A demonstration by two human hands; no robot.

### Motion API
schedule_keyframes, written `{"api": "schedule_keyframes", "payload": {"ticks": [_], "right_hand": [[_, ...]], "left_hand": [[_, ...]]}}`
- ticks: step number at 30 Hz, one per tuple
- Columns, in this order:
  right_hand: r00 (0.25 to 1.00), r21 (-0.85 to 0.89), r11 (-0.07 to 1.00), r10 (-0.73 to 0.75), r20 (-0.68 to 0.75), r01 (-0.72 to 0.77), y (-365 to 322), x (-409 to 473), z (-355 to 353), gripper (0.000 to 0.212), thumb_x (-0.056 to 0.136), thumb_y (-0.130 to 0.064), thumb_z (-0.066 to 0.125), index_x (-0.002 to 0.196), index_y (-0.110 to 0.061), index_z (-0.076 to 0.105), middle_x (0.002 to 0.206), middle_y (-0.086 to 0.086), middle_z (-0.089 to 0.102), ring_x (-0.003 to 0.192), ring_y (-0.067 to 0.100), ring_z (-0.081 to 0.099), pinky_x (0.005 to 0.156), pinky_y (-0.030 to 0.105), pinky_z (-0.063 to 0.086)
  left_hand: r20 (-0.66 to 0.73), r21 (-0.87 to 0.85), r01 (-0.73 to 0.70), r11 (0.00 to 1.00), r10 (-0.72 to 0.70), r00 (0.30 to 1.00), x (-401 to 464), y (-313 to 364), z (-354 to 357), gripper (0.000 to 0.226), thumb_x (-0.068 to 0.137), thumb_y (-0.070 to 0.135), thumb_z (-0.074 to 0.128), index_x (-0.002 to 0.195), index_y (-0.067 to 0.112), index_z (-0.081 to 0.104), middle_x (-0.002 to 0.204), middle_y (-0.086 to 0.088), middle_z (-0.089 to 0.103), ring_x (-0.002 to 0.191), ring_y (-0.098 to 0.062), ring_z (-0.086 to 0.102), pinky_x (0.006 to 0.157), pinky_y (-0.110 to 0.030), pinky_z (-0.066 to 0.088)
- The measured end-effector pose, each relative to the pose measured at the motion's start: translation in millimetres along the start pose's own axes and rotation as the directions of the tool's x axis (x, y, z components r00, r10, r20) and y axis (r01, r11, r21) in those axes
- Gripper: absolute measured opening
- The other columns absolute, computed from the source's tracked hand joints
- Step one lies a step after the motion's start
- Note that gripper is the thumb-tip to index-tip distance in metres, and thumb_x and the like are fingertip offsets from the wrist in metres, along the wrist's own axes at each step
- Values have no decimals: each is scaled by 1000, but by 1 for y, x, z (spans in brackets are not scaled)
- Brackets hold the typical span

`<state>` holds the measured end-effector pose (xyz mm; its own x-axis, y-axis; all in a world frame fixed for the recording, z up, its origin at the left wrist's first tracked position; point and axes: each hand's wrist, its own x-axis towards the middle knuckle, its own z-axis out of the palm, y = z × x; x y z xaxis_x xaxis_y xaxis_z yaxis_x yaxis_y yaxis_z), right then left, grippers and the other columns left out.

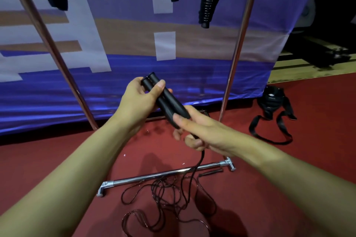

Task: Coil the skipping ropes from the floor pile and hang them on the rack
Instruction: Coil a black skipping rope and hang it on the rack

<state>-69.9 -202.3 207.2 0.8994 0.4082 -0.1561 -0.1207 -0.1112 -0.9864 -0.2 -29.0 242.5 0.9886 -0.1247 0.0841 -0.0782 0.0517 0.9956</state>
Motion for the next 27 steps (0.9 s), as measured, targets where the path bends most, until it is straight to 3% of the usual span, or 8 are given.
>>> {"api": "schedule_keyframes", "payload": {"ticks": [5,11,14,17,19,22,25,27], "right_hand": [[964,3,999,-51,-261,53,8,9,14,35,106,-44,47,126,-16,51,83,3,69,43,8,35,42,20,27],[953,34,999,35,-302,-26,9,12,-7,36,110,-39,41,131,-10,50,79,0,55,51,4,32,42,15,28],[954,-149,980,88,-286,-135,4,9,-33,37,110,-38,42,131,-9,50,76,-1,53,50,3,32,43,15,28],[970,-312,928,147,-194,-203,0,2,-48,36,110,-36,40,131,-9,51,76,-1,51,50,3,30,44,15,28],[977,-391,896,184,-105,-210,-3,0,-49,33,110,-36,40,129,-13,54,77,0,51,56,6,31,46,16,30],[977,-484,857,214,20,-178,-8,0,-44,26,109,-38,43,121,-20,58,77,-2,53,65,12,39,51,20,34],[966,-569,812,235,107,-134,-11,0,-35,20,109,-36,44,105,-21,57,78,-1,56,67,13,43,54,23,39],[959,-636,766,241,147,-94,-12,-3,-29,20,109,-34,45,103,-18,55,78,-4,57,67,13,45,57,29,40]], "left_hand": [[-77,-43,-48,998,44,996,-8,-11,12,39,101,14,64,128,-6,45,122,-25,64,99,-23,77,86,-42,63],[-24,-148,41,988,-45,999,-4,-15,5,18,99,13,66,110,4,55,97,-11,66,87,-16,76,70,-25,60],[75,259,198,945,-224,972,2,-16,-22,21,101,27,64,105,6,64,98,-6,63,82,-13,72,75,-39,65],[113,764,-107,637,31,993,8,-20,-50,46,96,41,68,128,9,56,121,-3,57,94,-14,65,92,-38,54],[411,725,-494,480,274,869,3,-13,-49,60,94,47,63,141,11,48,131,-3,51,114,-13,56,104,-34,45],[694,679,-674,291,47,719,-11,-3,-25,60,89,68,49,135,29,56,114,8,67,109,-14,60,91,-34,46],[589,803,-584,119,-306,748,-18,-6,-8,63,81,83,55,103,25,65,78,6,68,73,-15,66,63,-32,49],[567,822,-505,265,-464,680,-22,-14,-9,54,82,74,66,92,20,67,74,5,74,69,-13,71,67,-32,58]]}}
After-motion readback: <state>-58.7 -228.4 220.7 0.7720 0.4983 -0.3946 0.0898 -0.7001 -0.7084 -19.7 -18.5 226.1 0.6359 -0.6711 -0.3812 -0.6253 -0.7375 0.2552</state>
